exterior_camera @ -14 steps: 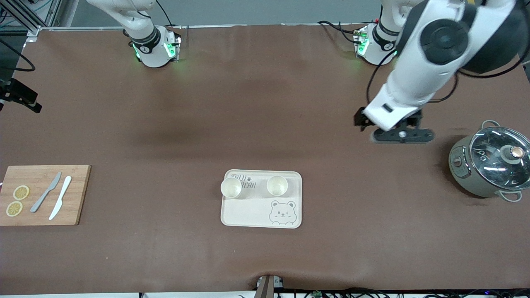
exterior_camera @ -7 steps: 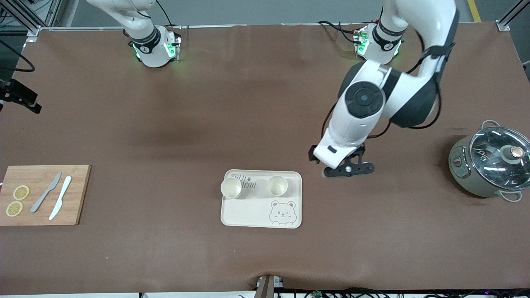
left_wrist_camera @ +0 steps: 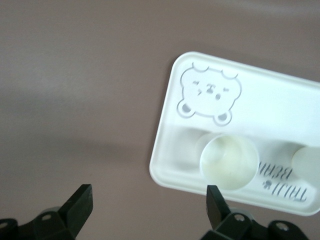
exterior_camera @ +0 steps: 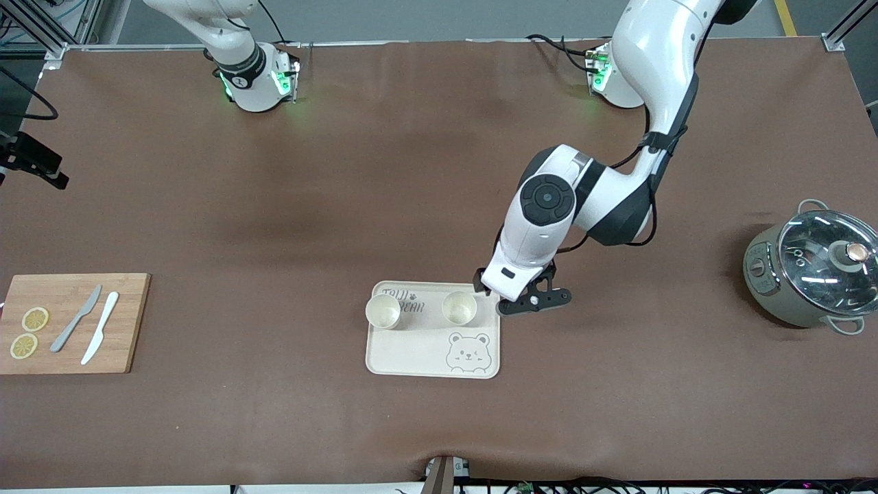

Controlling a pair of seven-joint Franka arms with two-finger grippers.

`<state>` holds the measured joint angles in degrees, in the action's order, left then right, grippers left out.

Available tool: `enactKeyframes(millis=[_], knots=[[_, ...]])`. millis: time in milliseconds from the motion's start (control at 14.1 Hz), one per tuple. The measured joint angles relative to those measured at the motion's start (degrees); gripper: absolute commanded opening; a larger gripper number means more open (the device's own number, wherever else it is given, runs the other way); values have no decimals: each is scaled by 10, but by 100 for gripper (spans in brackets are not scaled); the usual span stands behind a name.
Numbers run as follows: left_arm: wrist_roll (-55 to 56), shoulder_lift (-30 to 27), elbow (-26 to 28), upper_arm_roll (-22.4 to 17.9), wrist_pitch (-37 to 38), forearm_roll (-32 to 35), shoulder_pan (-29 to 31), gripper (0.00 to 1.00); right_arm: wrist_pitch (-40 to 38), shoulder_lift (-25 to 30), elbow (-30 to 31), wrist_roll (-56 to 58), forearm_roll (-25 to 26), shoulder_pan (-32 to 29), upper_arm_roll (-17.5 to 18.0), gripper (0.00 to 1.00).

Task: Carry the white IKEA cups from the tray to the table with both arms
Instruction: 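Move the left gripper down toward the cup on the white tray, then grasp the white cup with the left gripper while the right gripper approaches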

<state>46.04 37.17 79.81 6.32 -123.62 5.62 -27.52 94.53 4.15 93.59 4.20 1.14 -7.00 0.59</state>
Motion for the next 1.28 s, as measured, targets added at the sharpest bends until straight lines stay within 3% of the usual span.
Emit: enactKeyframes(millis=[498,1280], knots=[[1,35,-3,-1,-90,0,1,100,19,-18,-1,2,0,9,7,100],[21,89,-3,1,-172,0,-18,100,89,-148,-2,3,0,43,10,100]])
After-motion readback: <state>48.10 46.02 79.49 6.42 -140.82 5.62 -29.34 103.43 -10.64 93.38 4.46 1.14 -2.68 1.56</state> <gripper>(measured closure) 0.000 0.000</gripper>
